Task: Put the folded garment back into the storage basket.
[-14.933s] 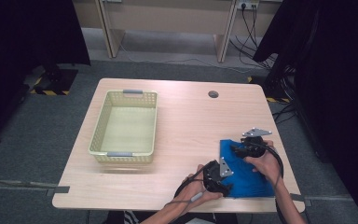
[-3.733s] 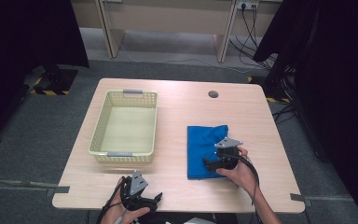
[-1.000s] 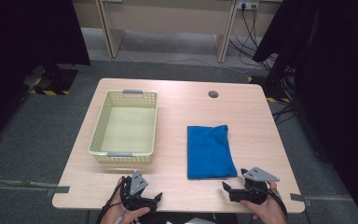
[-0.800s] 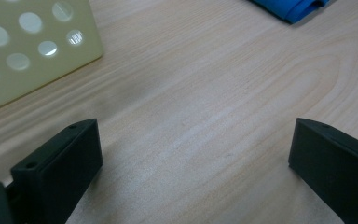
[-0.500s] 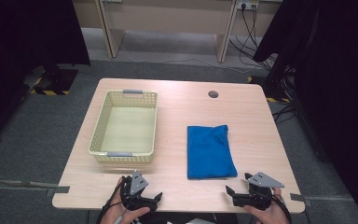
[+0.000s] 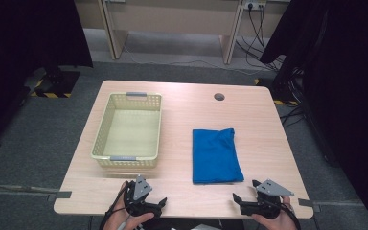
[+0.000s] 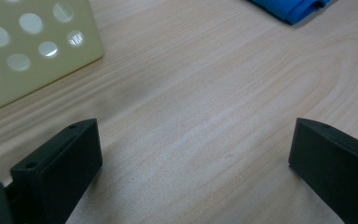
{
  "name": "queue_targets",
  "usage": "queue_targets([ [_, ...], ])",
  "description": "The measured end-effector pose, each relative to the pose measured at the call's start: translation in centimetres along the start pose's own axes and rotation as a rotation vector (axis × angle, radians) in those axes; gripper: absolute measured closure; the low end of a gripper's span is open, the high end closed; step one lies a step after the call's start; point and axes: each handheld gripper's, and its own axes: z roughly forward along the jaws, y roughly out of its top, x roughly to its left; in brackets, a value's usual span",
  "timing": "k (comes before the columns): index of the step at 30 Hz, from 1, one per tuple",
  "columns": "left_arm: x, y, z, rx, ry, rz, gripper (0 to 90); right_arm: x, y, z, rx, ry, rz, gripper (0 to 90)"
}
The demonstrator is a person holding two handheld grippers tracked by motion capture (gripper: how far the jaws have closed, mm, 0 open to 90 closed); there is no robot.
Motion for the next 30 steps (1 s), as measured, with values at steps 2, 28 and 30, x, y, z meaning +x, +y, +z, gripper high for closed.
queue_targets([
  [2,0.0,0.0,0.0,-0.001,0.0,-0.003,1.5,0.0,0.0,0.0,-0.003,0.0,0.004,8.9],
  [28,0.0,0.0,0.0,-0.001,0.001,-0.001,1.5,-1.7,4.1,2.7,-0.021,-0.015,0.056,2.2],
  [30,0.0,0.0,0.0,-0.001,0.001,-0.001,1.5,-1.8,4.5,3.0,-0.018,-0.009,0.056,2.2],
])
